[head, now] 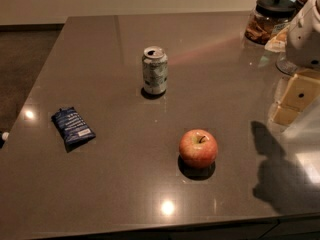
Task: Knock 7up can over
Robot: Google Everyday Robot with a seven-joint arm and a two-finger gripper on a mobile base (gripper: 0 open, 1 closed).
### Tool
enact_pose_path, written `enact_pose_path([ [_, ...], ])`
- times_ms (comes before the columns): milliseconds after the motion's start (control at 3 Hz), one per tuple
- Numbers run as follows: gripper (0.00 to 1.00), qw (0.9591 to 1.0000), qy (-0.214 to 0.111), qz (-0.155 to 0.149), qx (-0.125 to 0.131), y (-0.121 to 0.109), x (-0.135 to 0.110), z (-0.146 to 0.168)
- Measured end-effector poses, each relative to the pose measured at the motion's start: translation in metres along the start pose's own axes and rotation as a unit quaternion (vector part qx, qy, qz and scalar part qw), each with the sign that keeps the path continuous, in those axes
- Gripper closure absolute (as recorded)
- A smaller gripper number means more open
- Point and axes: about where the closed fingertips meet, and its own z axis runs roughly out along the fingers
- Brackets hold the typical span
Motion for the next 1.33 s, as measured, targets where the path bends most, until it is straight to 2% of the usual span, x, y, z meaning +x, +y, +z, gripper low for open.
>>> enact_pose_path([
  [333,0.0,1.0,0.0,0.0,0.0,0.0,0.0,0.0],
  [667,0.0,0.9999,-0.015,0.006,0.003,-0.005,-0.01,0.006],
  [1000,0.0,0.9991,-0.04,0.017,-0.001,-0.017,-0.029,0.019],
  [1333,0.0,0.997,-0.072,0.03,-0.006,-0.035,-0.057,0.04],
])
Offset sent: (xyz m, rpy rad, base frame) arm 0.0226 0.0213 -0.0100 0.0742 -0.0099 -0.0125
